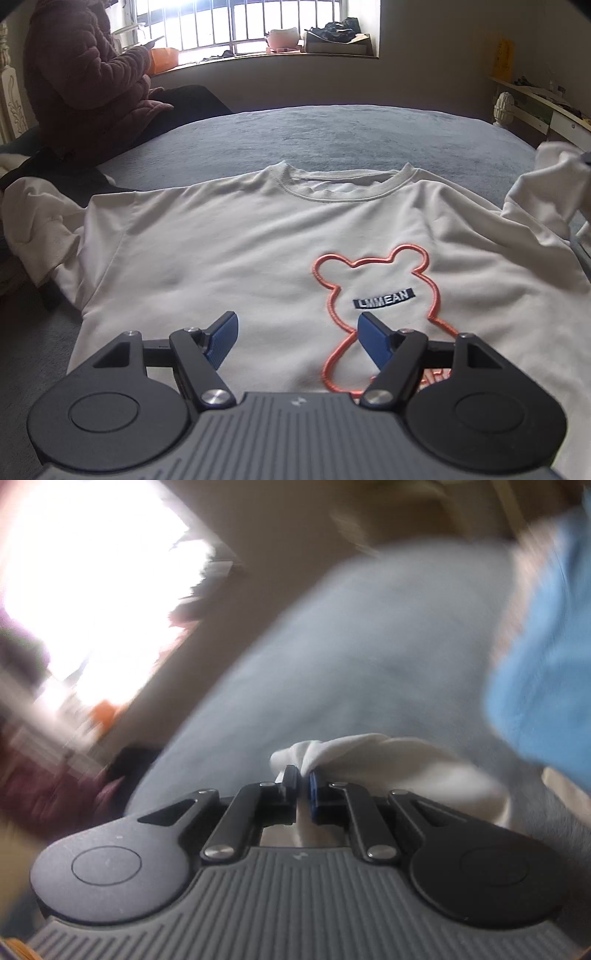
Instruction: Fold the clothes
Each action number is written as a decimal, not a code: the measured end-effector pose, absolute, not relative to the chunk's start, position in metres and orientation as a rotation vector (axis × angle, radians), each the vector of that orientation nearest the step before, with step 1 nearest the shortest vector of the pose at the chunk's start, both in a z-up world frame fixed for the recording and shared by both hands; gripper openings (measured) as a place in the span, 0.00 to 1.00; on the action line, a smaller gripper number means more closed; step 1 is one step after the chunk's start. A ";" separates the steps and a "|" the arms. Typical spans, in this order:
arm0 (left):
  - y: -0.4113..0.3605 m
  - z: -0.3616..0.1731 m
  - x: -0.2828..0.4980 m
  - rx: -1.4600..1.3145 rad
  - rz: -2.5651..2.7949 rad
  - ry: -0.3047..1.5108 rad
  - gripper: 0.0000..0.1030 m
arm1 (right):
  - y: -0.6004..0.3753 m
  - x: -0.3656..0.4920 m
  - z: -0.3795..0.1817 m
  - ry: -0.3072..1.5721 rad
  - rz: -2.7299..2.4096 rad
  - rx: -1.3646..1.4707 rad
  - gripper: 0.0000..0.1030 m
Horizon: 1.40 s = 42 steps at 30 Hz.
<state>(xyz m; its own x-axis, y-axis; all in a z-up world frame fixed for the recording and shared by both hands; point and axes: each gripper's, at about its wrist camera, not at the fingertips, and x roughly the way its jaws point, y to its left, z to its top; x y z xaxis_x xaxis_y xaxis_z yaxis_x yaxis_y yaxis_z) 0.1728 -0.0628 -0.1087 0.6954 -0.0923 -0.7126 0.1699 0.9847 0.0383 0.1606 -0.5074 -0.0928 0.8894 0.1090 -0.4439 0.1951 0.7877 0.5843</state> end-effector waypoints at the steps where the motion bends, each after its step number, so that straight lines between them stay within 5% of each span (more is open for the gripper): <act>1: -0.060 -0.109 0.172 0.094 -0.144 0.789 0.71 | -0.490 0.146 -0.085 0.469 -0.013 0.590 0.04; 7: -0.052 -0.113 0.167 0.048 -0.164 0.796 0.71 | -0.400 0.060 -0.101 0.549 0.091 0.337 0.10; 10: -0.050 -0.116 0.166 0.027 -0.179 0.797 0.71 | -0.363 0.038 -0.127 0.728 0.181 0.218 0.25; 14: -0.046 -0.121 0.167 0.003 -0.195 0.807 0.71 | -0.326 0.011 -0.113 0.827 0.353 0.098 0.31; 16: -0.045 -0.124 0.167 0.000 -0.202 0.807 0.71 | -0.321 0.007 -0.091 0.785 0.481 0.097 0.32; 20: -0.045 -0.132 0.169 -0.011 -0.208 0.812 0.71 | -0.349 0.043 -0.044 0.625 0.416 0.160 0.52; 26: -0.051 -0.143 0.166 0.044 -0.221 0.805 0.71 | -0.443 0.180 -0.085 0.762 0.101 0.447 0.49; 36: -0.064 -0.151 0.172 0.132 -0.230 0.758 0.73 | -0.410 0.326 -0.127 0.922 0.257 0.214 0.47; 39: -0.067 -0.154 0.178 0.134 -0.226 0.740 0.73 | -0.396 0.346 -0.139 0.991 0.306 0.129 0.35; 42: -0.070 -0.156 0.182 0.136 -0.226 0.720 0.73 | -0.381 0.353 -0.151 1.057 0.344 -0.009 0.06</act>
<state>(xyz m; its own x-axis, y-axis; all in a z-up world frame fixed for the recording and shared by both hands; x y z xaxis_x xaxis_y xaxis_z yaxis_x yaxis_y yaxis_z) 0.1818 -0.0699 -0.1557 0.7292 -0.1575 -0.6659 0.2510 0.9669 0.0461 0.3526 -0.3806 -0.1510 0.4431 0.2731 -0.8538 -0.2813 0.9467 0.1568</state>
